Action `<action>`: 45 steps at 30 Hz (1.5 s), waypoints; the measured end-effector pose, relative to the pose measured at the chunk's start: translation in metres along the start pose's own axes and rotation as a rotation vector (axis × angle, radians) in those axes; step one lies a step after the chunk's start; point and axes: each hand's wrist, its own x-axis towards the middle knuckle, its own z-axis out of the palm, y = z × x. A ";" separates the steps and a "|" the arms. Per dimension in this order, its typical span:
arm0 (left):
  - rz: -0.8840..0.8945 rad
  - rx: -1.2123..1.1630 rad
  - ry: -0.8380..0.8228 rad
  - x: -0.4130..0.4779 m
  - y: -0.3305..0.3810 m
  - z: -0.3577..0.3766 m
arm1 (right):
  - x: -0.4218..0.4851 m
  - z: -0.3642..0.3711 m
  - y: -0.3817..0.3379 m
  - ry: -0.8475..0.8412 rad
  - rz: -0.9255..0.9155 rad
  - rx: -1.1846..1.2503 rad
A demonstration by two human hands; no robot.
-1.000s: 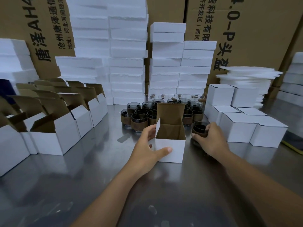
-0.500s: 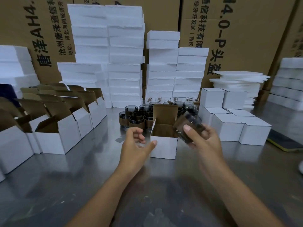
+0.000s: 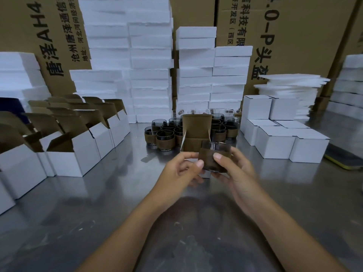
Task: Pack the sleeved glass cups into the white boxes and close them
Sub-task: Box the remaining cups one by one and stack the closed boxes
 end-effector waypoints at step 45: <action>-0.224 -0.214 -0.208 0.001 -0.001 -0.006 | -0.008 0.002 0.015 -0.005 -0.393 -0.524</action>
